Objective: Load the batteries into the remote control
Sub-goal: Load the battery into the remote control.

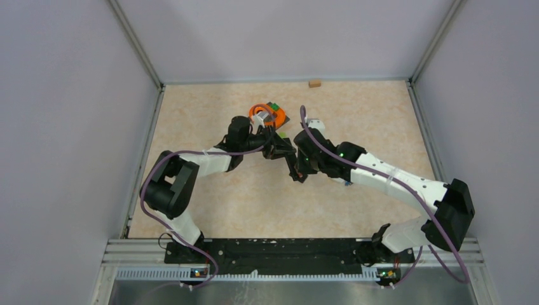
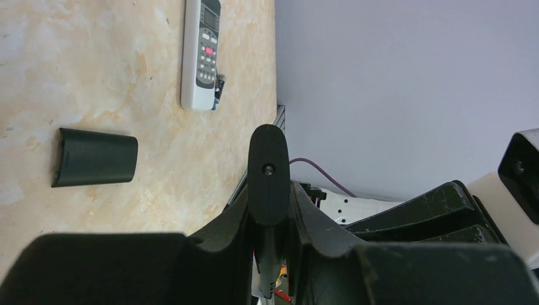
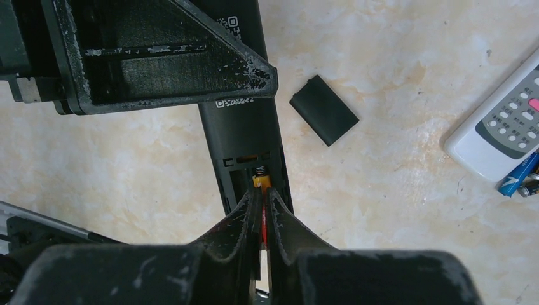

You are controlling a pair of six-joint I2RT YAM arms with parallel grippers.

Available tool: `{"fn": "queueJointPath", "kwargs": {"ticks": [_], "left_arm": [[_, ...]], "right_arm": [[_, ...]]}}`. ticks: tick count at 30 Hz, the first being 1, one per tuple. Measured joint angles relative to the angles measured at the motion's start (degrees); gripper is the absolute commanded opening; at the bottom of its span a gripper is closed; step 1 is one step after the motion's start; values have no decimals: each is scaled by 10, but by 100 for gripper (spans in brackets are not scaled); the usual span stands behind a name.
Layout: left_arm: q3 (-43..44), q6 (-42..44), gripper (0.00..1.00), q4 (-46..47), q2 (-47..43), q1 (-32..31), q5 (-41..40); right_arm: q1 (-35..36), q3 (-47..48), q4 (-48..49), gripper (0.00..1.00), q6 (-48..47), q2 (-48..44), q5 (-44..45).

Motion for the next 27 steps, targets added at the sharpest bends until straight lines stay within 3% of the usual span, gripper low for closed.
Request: {"fn": "queueJointPath", "kwargs": {"ticks": [9, 14, 17, 27], "left_arm": [[0, -7, 0, 2, 0, 5, -2], [0, -19, 0, 2, -1, 10, -4], [-2, -38, 0, 11, -3, 15, -8], [-24, -149, 0, 106, -38, 30, -29]], "right_arm": [[0, 0, 28, 25, 0, -13, 6], [0, -2, 47, 55, 19, -70, 27], [0, -22, 64, 66, 54, -116, 43], [0, -190, 150, 79, 223, -231, 57]]}}
